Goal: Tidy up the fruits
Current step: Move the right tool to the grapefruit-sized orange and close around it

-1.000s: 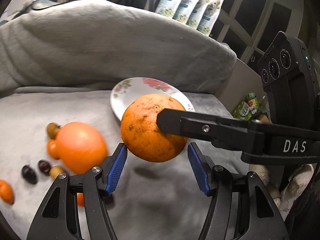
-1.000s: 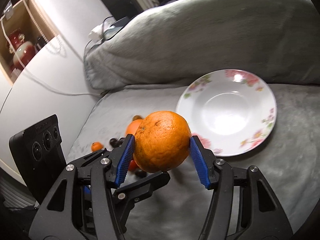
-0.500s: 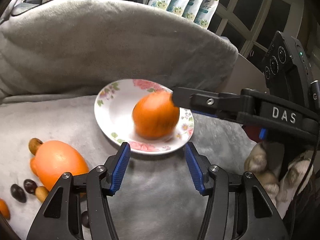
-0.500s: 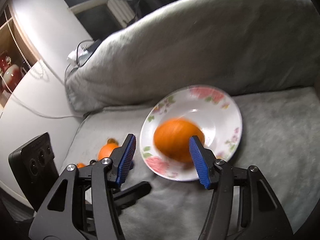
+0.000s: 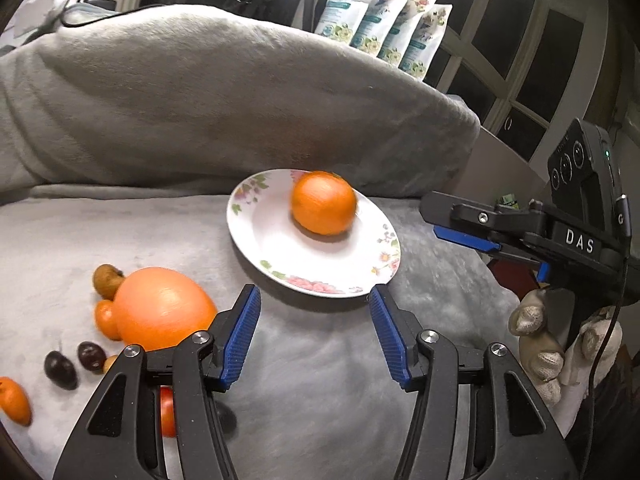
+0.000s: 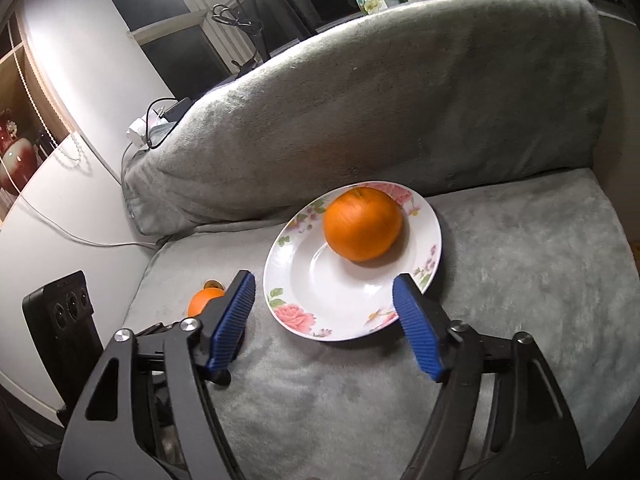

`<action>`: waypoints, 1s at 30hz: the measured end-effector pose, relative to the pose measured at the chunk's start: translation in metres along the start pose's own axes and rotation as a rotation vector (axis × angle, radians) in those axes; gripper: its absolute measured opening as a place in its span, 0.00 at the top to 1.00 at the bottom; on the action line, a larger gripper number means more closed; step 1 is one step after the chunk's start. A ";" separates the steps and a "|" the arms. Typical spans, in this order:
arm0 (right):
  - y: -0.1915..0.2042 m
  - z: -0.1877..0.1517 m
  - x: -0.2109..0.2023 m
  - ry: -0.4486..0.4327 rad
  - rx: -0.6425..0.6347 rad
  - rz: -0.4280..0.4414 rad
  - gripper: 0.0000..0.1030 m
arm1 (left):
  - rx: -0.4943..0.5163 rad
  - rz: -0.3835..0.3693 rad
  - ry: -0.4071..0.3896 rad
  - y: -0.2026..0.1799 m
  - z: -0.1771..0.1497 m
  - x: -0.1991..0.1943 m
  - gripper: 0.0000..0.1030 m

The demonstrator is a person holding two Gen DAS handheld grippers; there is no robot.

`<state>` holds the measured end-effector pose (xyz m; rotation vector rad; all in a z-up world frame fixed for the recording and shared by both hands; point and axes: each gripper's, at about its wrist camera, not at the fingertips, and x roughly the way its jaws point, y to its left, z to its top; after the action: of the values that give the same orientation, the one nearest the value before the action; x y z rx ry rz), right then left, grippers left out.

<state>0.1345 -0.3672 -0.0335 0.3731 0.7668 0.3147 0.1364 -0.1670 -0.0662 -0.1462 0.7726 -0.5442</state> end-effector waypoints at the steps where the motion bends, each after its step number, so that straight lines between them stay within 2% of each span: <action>1: 0.000 -0.001 -0.001 0.000 -0.004 -0.001 0.28 | -0.003 0.004 -0.002 0.001 0.000 -0.002 0.45; 5: 0.010 -0.005 -0.003 -0.006 -0.031 -0.020 0.28 | -0.009 0.013 -0.002 0.007 -0.002 -0.012 0.44; 12: 0.033 -0.013 -0.002 -0.002 -0.088 -0.026 0.28 | 0.040 0.060 -0.020 0.019 -0.011 -0.036 0.44; 21: 0.053 -0.020 0.010 0.048 -0.098 0.021 0.27 | 0.059 0.142 -0.019 0.048 -0.030 -0.059 0.44; 30: 0.074 -0.029 0.032 0.124 -0.101 0.080 0.27 | 0.030 0.147 -0.015 0.065 -0.037 -0.059 0.44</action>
<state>0.1251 -0.2820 -0.0400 0.2913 0.8549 0.4537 0.1029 -0.0781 -0.0761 -0.0647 0.7541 -0.4144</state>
